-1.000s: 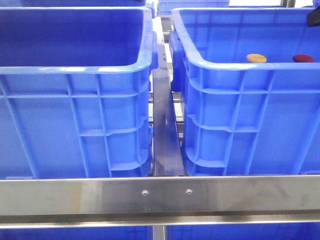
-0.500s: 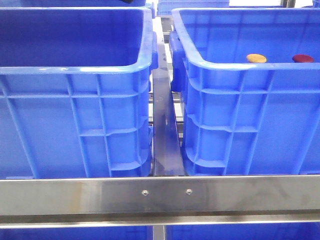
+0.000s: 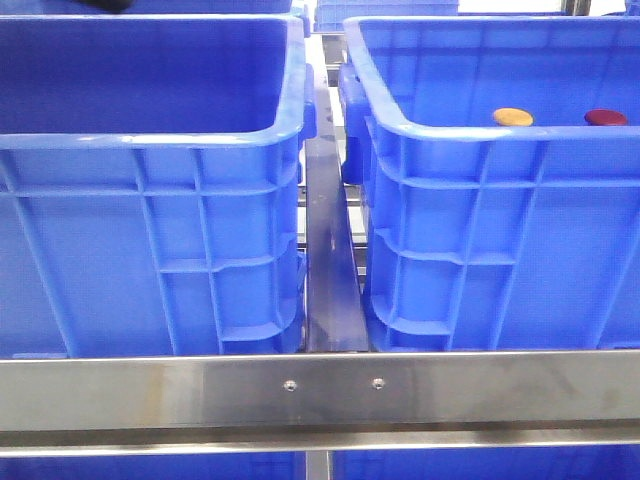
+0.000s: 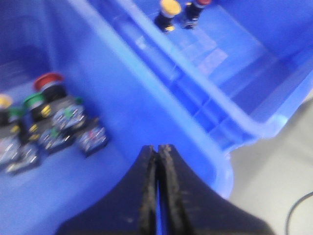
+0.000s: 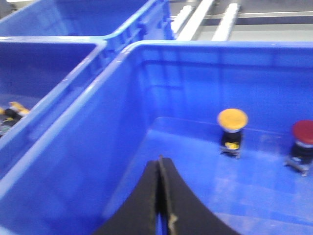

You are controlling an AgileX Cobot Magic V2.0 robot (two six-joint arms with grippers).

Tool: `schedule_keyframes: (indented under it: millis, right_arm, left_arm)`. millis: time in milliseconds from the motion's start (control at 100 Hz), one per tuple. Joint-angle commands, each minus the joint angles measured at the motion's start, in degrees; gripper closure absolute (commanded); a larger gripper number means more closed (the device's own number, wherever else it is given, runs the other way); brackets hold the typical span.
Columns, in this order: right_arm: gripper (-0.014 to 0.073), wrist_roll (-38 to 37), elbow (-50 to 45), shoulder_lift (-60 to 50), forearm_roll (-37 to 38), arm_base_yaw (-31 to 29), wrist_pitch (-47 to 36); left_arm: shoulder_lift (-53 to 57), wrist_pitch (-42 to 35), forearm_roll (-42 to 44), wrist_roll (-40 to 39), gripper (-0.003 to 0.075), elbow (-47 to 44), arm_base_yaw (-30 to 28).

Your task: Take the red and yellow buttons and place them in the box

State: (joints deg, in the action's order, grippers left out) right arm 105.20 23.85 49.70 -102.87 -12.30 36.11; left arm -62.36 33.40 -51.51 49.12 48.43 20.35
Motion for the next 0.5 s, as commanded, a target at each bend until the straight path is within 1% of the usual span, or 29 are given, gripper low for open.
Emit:
schedule_keyframes:
  millis: [0, 190, 490]
  right_arm:
    - [0.0656, 0.4, -0.2, -2.1, -7.0, -0.1, 4.9]
    - [0.0656, 0.4, -2.8, -4.3, -6.9, -0.1, 6.8]
    - [0.0656, 0.4, -7.2, -9.8, -6.9, -0.1, 7.2]
  left_arm:
    - [5.5, -4.8, -1.8, 0.0, 0.074, -2.5, 0.4]
    - [15.3, -9.8, -1.8, 0.0, 0.074, -11.1, 0.4]
    - [30.0, -10.7, -1.8, 0.0, 0.074, -20.7, 0.4]
